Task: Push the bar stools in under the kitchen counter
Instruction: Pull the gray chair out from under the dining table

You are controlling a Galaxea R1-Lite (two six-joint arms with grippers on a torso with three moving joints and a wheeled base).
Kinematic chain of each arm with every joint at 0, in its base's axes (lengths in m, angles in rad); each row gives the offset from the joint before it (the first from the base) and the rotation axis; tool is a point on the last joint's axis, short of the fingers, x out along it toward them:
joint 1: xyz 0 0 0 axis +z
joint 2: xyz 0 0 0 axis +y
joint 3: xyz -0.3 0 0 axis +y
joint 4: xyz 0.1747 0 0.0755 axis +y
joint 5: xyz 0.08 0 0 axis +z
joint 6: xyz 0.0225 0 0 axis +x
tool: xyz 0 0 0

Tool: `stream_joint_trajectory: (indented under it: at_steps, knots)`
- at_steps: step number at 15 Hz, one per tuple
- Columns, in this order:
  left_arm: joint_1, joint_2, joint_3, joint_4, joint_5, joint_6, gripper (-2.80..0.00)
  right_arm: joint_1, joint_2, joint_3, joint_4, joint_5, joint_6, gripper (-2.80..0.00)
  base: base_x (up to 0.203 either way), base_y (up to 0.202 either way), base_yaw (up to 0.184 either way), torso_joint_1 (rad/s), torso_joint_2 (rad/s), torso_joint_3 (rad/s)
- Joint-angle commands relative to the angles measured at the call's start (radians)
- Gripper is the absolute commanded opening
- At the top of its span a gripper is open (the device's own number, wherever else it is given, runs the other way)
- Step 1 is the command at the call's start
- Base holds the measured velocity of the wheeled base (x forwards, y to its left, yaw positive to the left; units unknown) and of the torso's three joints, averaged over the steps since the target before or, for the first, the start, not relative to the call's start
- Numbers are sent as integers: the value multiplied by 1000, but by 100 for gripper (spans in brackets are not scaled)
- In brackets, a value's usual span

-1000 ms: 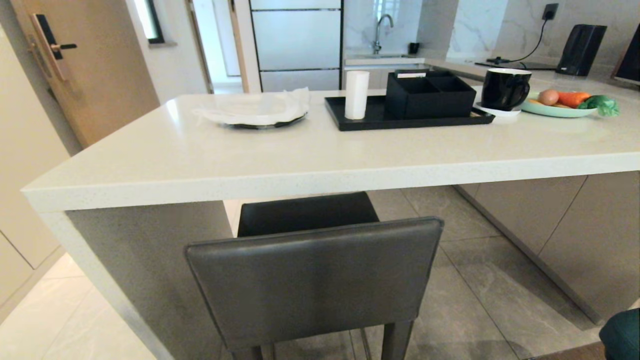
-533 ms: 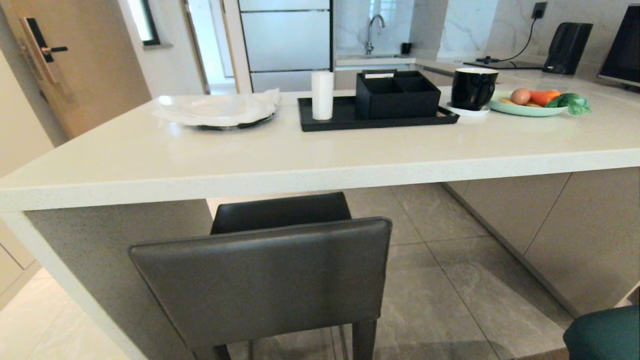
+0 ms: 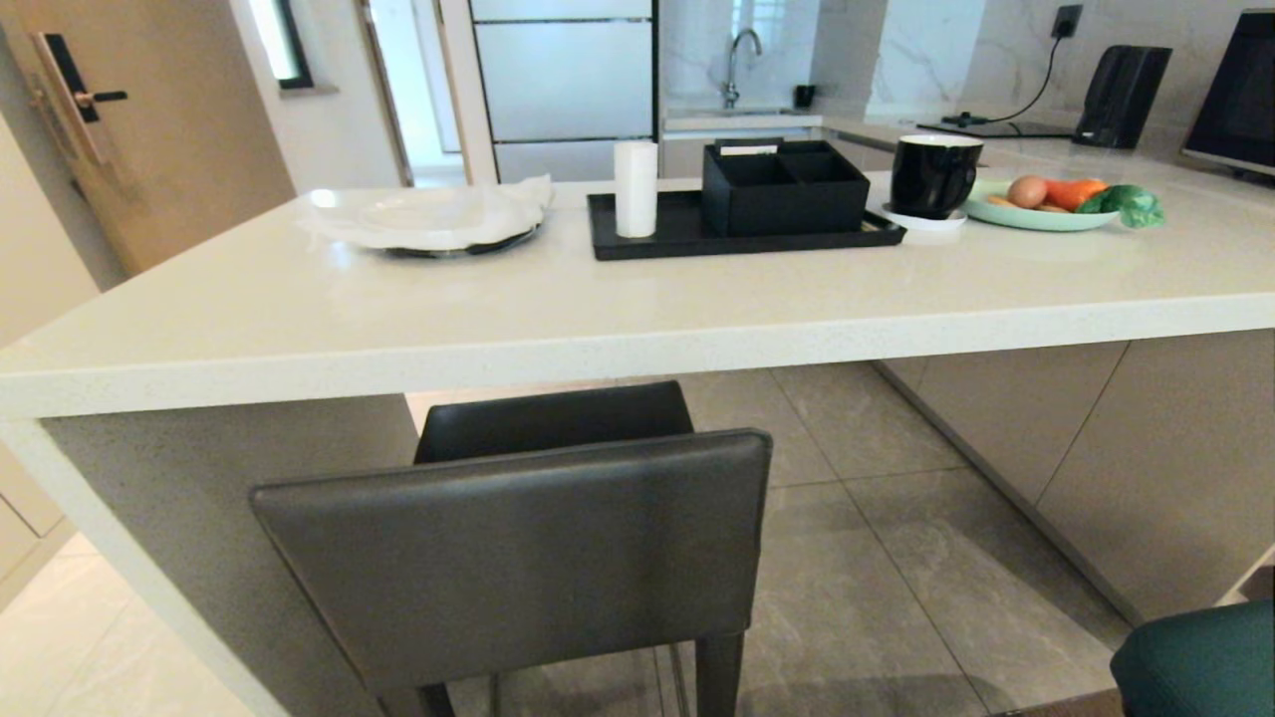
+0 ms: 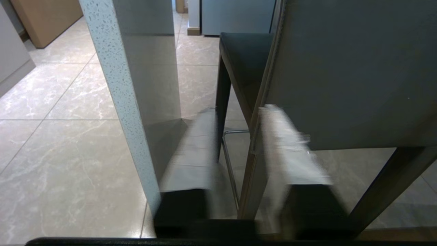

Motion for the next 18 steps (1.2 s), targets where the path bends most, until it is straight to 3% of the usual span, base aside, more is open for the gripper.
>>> stream_joint_trajectory:
  at_steps: [1, 3, 5, 8, 12, 14, 15, 17, 18]
  knots:
    - [-2, 0, 2, 0, 1, -1, 0, 0, 1, 0, -1, -2, 3, 0, 0, 0, 0, 0, 0, 0]
    - [-2, 0, 2, 0, 1, -1, 0, 0, 1, 0, -4, -23, 37, 0, 0, 0, 0, 0, 0, 0]
    - [0, 0, 2, 0, -4, 5, 0, 0, 1, 0, -6, -14, 23, 0, 0, 0, 0, 0, 0, 0]
    - [0, 0, -8, 9, -39, 82, 0, 0, 40, -10, -12, 44, -168, 0, 0, 0, 0, 0, 0, 0]
    - [0, 4, -53, 12, -69, 59, 0, 9, 333, -193, -64, 164, -68, 0, 0, 0, 0, 0, 0, 0]
    - [0, 67, -203, 58, -171, -34, 0, 22, 521, -238, -178, 216, -40, 0, 0, 0, 0, 0, 0, 0]
    - [-1, 123, -251, 80, -264, -64, 0, 32, 622, -250, -256, 256, -29, 0, 0, 0, 0, 0, 0, 0]
    - [-14, 221, -273, 91, -424, -91, 0, 73, 798, -265, -388, 377, 2, 0, 0, 0, 0, 0, 0, 0]
    - [-38, 271, -276, 81, -471, -96, 0, 110, 870, -269, -436, 452, 18, 0, 0, 0, 0, 0, 0, 0]
